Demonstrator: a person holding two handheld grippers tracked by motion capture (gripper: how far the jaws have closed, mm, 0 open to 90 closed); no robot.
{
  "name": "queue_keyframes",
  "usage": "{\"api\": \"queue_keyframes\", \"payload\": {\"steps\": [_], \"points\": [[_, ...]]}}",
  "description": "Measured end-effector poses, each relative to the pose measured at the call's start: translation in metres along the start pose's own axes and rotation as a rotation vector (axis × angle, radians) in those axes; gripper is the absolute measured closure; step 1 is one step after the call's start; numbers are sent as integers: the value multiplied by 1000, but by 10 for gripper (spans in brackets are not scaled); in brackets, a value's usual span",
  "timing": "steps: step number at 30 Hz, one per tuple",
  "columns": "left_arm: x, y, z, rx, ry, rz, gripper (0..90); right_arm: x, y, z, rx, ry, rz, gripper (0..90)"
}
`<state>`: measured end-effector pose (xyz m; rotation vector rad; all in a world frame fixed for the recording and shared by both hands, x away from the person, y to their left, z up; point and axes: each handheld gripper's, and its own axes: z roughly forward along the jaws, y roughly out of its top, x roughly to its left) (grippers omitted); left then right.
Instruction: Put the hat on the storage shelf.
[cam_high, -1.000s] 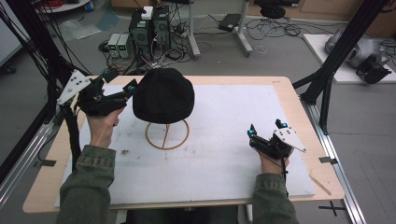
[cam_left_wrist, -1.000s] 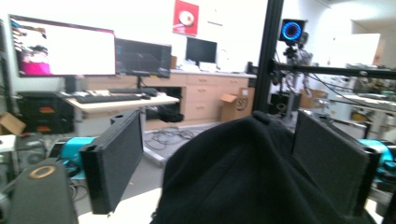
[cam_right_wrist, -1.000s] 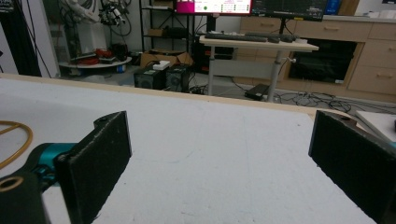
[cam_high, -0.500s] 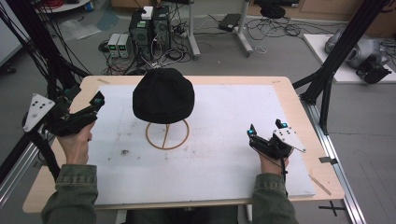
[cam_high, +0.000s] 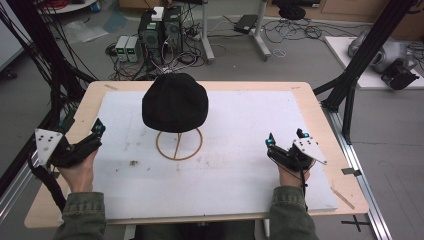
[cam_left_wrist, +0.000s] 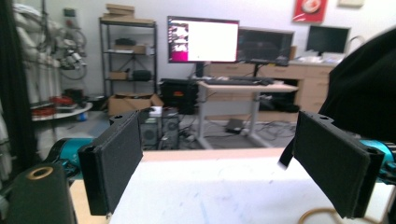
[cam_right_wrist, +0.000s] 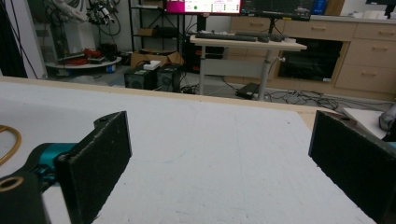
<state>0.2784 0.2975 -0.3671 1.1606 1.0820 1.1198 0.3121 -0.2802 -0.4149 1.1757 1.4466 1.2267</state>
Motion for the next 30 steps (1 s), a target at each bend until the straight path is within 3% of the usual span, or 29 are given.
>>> {"api": "queue_keyframes", "payload": {"steps": [8, 16, 21, 24, 27, 30], "points": [[-4, -35, -6, 63, 33, 12, 162, 0, 0, 0, -3, -4, -3, 48], [-13, -46, -12, 79, 38, 11, 160, 1, 0, -2, -17, -15, 21, 48], [-16, -56, -19, 84, 103, 0, 160, 0, 0, -3, -23, -19, 29, 48], [-15, -63, -22, 97, 108, -25, 160, -1, -1, -4, -20, -22, 44, 47], [-14, -67, -24, 102, 116, -23, 160, -1, -2, -4, -2, -23, 70, 47], [-14, -70, -25, 109, 119, -16, 160, 2, -3, -5, 11, -23, 63, 47]]}}
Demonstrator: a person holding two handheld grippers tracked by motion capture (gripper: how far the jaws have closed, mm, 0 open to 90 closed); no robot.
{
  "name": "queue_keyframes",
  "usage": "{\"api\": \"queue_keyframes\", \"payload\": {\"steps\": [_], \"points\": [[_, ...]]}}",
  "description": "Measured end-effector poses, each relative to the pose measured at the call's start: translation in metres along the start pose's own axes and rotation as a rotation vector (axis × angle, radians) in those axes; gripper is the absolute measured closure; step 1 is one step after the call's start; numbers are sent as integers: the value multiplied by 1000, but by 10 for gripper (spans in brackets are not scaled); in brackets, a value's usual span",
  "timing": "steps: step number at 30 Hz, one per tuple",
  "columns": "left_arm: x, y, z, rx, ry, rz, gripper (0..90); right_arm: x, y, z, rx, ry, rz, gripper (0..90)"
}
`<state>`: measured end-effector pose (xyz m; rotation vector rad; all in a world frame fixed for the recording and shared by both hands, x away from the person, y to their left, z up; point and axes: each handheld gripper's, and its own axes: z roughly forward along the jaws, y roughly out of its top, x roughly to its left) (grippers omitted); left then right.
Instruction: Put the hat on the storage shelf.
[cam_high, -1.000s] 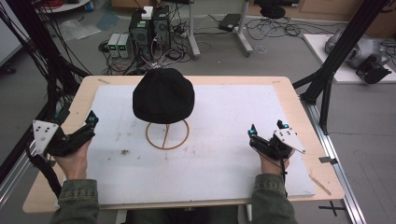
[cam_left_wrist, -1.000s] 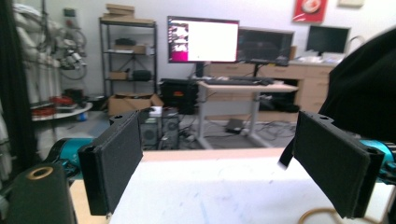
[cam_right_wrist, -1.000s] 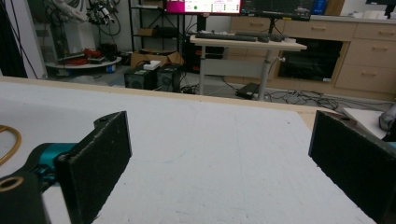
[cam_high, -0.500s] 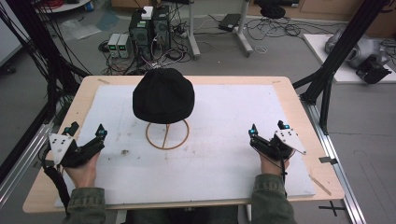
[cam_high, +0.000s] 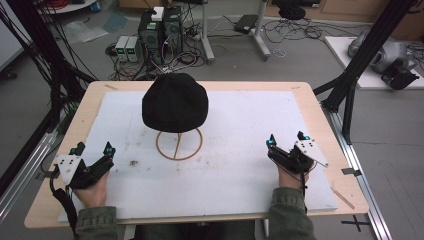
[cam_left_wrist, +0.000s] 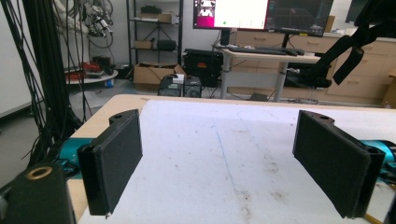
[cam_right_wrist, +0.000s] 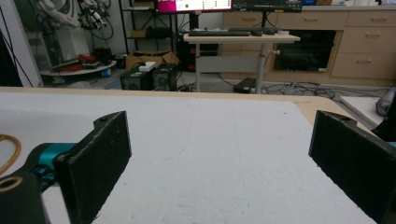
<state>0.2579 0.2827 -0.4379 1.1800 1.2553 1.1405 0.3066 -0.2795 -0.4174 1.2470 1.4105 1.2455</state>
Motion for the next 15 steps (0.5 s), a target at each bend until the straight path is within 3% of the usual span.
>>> {"api": "queue_keyframes", "payload": {"steps": [7, 15], "points": [[1, 0, -1, 0, -2, -3, 163, 1, -1, -1, 4, -1, -6, 47], [-1, -1, -1, 0, -1, 5, 166, -5, -3, -2, -2, -7, 45, 47]]}}
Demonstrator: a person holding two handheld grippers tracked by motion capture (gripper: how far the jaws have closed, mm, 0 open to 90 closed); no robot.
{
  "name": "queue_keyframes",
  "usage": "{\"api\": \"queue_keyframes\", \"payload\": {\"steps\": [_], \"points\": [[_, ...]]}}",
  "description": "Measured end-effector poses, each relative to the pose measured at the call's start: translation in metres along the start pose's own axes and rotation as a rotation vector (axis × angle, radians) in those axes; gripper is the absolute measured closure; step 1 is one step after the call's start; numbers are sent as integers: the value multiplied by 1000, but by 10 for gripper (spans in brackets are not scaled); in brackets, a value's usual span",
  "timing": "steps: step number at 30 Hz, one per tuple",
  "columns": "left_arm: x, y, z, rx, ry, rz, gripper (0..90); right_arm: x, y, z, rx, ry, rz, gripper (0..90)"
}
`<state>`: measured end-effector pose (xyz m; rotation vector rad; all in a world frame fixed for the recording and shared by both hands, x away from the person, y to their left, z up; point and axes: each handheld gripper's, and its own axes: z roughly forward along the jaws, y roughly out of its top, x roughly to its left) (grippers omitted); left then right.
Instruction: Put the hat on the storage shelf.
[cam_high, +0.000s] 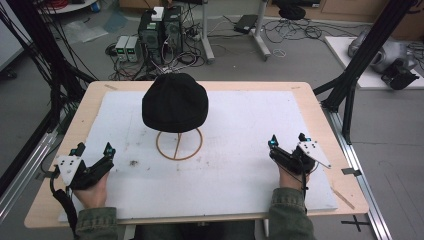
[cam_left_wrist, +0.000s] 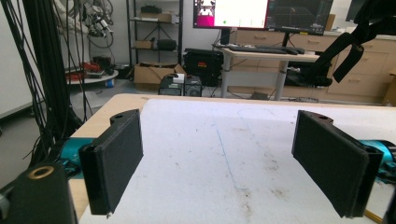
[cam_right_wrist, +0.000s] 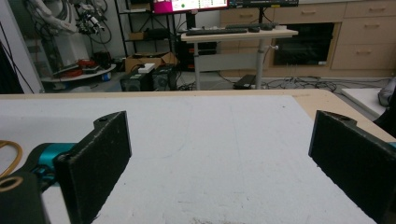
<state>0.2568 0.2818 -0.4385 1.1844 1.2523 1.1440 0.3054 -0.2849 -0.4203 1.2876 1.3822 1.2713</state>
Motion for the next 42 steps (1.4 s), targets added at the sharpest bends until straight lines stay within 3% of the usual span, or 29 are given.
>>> {"api": "queue_keyframes", "payload": {"steps": [19, 25, 28, 42], "points": [[-5, 0, 1, 14, -13, 20, 166, -1, -1, -1, 11, 7, -3, 48], [-6, -1, 2, 29, -21, 6, 166, -1, -2, 0, 18, 9, -7, 48], [-8, -1, 2, 30, -11, 23, 170, -1, -2, 0, 16, 9, -8, 48], [-9, 0, 4, 63, -43, 28, 170, -2, -2, 0, 20, 11, -10, 48]]}}
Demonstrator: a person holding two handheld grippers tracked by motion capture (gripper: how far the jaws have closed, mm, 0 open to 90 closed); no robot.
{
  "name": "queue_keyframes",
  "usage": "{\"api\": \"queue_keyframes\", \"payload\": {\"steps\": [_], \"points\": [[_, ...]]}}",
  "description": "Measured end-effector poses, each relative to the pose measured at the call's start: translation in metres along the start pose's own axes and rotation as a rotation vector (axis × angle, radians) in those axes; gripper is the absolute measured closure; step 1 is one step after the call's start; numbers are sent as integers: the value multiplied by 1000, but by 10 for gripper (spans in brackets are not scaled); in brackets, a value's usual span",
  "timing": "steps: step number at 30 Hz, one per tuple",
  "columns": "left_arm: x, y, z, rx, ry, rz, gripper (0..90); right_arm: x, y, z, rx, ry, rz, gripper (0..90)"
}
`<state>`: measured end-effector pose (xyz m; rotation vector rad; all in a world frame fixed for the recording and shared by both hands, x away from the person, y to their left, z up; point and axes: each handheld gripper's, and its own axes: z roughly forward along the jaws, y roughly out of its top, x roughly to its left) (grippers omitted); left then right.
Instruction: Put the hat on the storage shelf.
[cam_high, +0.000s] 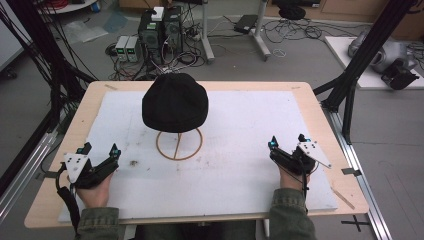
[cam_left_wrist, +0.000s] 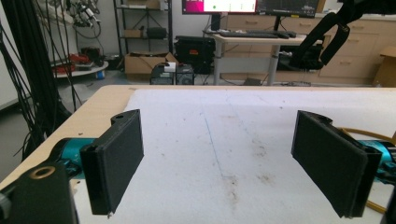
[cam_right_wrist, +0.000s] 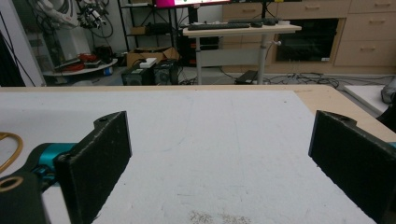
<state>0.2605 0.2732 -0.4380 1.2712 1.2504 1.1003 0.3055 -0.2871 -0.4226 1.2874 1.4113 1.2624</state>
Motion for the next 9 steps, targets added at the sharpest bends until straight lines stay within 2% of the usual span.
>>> {"api": "queue_keyframes", "payload": {"steps": [9], "points": [[-6, 1, 1, 18, -44, 29, 170, -1, 0, 0, 2, -2, -3, 48]]}}
